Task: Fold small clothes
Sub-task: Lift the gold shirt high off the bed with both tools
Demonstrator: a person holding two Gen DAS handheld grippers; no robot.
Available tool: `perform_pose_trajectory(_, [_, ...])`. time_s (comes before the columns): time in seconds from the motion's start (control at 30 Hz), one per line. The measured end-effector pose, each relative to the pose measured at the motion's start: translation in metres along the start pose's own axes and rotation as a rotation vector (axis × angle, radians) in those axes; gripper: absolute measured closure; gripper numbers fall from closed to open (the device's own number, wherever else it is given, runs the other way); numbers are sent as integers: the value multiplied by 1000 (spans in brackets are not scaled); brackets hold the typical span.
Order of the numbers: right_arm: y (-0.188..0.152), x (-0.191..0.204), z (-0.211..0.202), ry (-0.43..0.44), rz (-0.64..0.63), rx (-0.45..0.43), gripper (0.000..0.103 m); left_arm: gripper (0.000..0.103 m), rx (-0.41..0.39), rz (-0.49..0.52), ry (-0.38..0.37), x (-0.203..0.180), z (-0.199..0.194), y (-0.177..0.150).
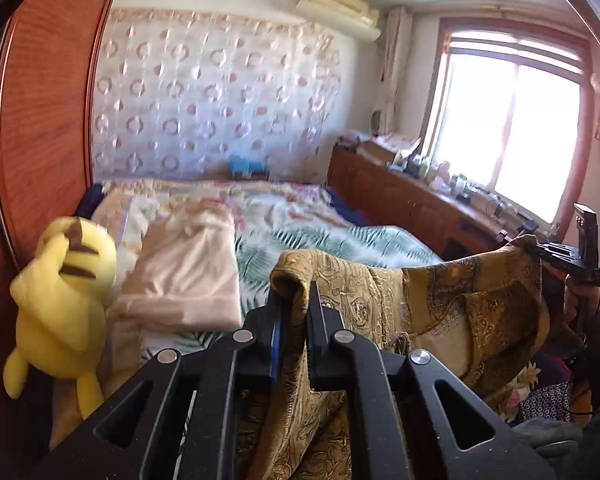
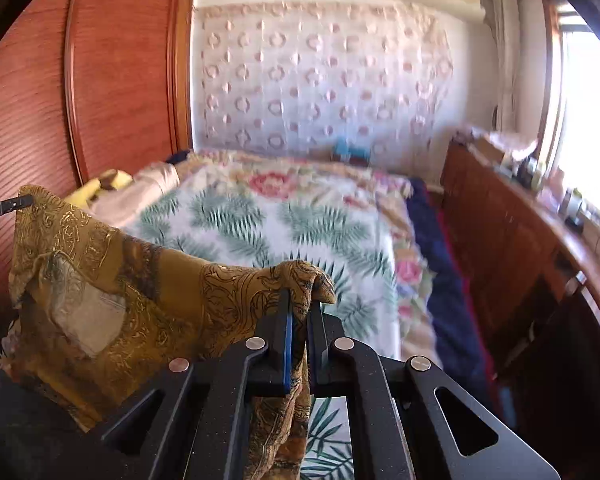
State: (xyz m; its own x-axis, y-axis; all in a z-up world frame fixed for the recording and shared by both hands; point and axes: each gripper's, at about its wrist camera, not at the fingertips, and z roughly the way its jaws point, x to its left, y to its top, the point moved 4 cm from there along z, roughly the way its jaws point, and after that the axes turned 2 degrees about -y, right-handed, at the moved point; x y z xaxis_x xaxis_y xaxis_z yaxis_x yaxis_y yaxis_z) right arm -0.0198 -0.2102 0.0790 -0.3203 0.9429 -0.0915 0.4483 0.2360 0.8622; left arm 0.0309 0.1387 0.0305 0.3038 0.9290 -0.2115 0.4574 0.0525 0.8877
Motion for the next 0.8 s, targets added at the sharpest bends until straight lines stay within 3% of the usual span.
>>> perform_pose_trajectory(0.23, [37,-7,-86,-30,-3,-185,98,93,-191,67,22,-25,-64,53])
perform_pose_trajectory(0.5, [95,-21,-169,-68,-36,-368,99,93,-305,101,53,-23,-90,113])
perform_pose_trajectory(0.67, [124,-19,-201,-113,-81,-448,99,93,-343,122,83,-20,-87,143])
perform_pose_trajectory(0.8, [144,-20,-186,-142,-102,-429,99,93,-310,121,126,-2,-46,160])
